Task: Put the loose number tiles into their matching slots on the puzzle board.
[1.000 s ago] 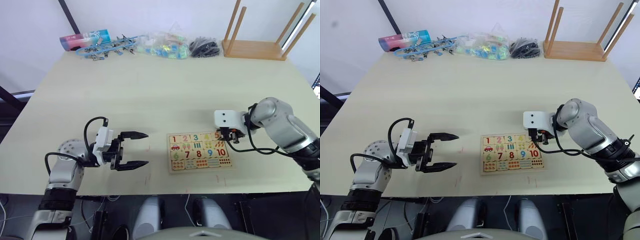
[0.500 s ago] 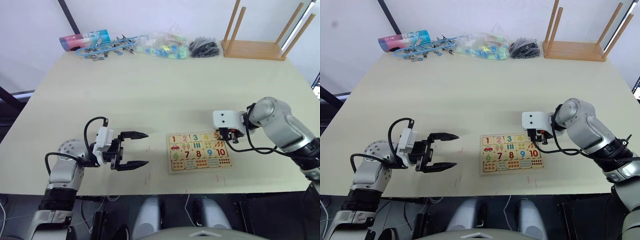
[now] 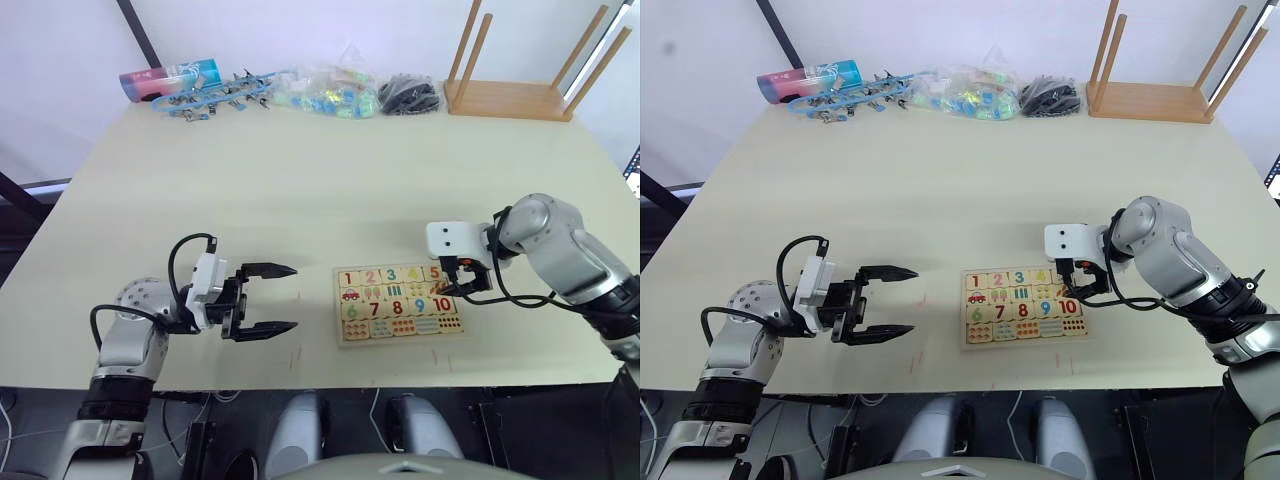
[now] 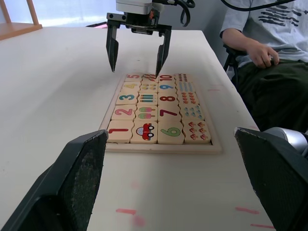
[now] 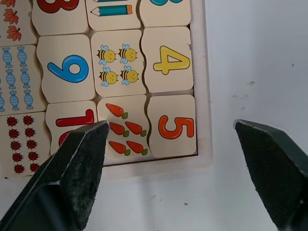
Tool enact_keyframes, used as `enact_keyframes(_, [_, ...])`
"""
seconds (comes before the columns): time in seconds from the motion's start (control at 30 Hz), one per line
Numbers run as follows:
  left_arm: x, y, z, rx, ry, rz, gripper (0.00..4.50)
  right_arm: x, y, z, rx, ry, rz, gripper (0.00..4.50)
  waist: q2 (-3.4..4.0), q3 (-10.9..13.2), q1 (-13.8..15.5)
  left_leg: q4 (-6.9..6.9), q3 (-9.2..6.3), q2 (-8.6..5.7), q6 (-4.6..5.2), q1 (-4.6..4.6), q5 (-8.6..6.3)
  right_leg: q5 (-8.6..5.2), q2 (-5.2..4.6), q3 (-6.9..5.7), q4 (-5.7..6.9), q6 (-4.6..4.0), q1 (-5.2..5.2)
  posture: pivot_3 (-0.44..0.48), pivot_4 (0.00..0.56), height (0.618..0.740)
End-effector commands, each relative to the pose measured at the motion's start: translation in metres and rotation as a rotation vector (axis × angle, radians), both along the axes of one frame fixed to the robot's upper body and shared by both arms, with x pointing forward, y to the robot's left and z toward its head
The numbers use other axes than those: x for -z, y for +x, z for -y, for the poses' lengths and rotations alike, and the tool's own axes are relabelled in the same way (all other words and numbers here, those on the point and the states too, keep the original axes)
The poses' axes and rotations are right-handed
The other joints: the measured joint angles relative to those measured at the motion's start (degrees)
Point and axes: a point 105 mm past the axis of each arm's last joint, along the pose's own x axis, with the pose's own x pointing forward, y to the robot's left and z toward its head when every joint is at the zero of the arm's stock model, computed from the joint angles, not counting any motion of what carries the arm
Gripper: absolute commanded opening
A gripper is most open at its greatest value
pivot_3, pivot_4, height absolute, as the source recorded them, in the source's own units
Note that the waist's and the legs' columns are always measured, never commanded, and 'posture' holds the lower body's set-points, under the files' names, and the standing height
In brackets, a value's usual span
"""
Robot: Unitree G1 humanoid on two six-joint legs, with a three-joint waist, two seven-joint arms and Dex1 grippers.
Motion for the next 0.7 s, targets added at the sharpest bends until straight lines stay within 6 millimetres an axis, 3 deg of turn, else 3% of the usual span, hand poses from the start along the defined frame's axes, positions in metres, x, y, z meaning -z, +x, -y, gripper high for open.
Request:
enact_keyframes(0.03, [-0.005,0.001,0.001,0.011,0.003,0.025,4.5,-0.021,0.006,0.008,0.044,0.065,0.06,4.48,0.0,0.0,0.01,0.0,0.01,0.0,0.0,0.0,0.0,0.0,0.0,0.0,0.0,0.0,0.0,0.0,0.15,0.737])
enact_keyframes(0.23, [-0.005,0.002,0.001,0.011,0.003,0.028,4.5,-0.026,0.004,0.019,0.129,0.198,0.077,4.48,-0.01,-0.01,0.08,0.0,0.0,0.0,0.0,-0.01,0.0,0.0,-0.01,0.0,-0.01,0.0,0.0,0.0,0.15,0.737])
enact_keyframes(0.33, [-0.005,0.002,0.001,0.013,0.004,0.028,4.5,-0.029,0.002,0.021,0.155,0.263,0.089,3.66,-0.01,0.0,0.03,0.0,0.0,0.0,0.0,-0.01,0.0,0.0,-0.01,0.0,-0.01,0.01,0.0,0.0,0.15,0.737])
enact_keyframes(0.53, [-0.007,0.006,0.001,0.02,0.01,0.035,4.5,-0.032,-0.001,0.026,0.231,0.44,0.145,0.71,-0.02,-0.01,0.01,0.01,0.0,0.0,0.0,0.01,0.0,0.0,0.01,0.01,0.06,0.0,0.01,0.0,0.15,0.737])
enact_keyframes(0.6, [-0.007,0.007,0.001,0.024,0.012,0.037,4.5,-0.028,-0.003,0.028,0.262,0.506,0.153,0.07,-0.05,-0.03,0.06,0.0,-0.01,-0.01,0.0,0.01,0.0,0.0,0.01,0.01,0.06,0.01,0.01,0.0,0.15,0.737])
enact_keyframes(0.7, [-0.007,0.007,0.001,0.027,0.012,0.037,4.5,-0.022,-0.008,0.026,0.288,0.593,0.149,0.07,-0.06,-0.03,0.11,0.01,-0.02,-0.02,0.0,-0.02,0.0,0.0,0.01,0.02,0.07,0.01,0.01,0.0,0.15,0.737])
